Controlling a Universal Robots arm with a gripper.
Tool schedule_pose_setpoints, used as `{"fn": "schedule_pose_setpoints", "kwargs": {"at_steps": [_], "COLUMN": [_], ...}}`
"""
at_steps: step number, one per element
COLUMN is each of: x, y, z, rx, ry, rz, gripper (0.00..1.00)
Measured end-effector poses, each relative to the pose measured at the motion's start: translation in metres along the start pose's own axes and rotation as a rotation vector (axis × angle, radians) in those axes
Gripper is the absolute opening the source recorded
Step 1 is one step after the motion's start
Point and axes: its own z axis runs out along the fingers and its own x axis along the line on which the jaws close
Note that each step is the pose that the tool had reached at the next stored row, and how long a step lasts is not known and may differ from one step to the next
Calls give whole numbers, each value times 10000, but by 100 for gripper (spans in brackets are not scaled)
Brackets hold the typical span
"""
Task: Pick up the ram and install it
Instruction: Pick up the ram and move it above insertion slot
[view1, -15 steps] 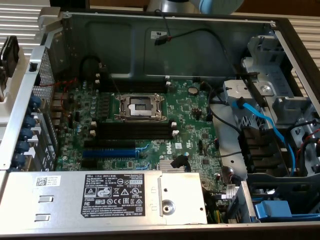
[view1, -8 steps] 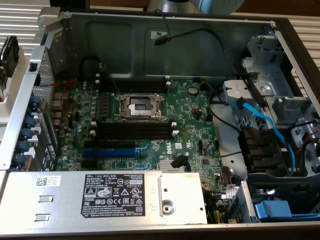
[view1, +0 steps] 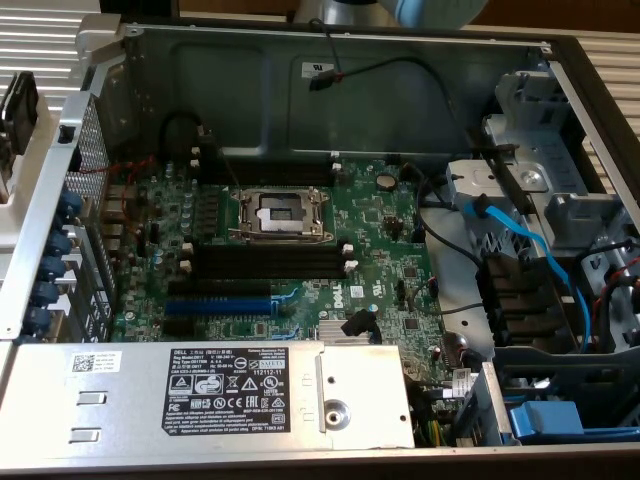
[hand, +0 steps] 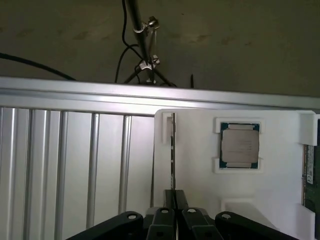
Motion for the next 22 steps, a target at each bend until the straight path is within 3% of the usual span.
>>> {"fn": "schedule_pose_setpoints", "kwargs": {"at_steps": [9,17,22], "x": [-39,-39,-39], "y": [31,45,46], "z": [-32,-367,-519], "rx": [-3,-1,-6], "ry": [1,18,99], "rz": [1,0,1], "gripper": [12,12,12]}}
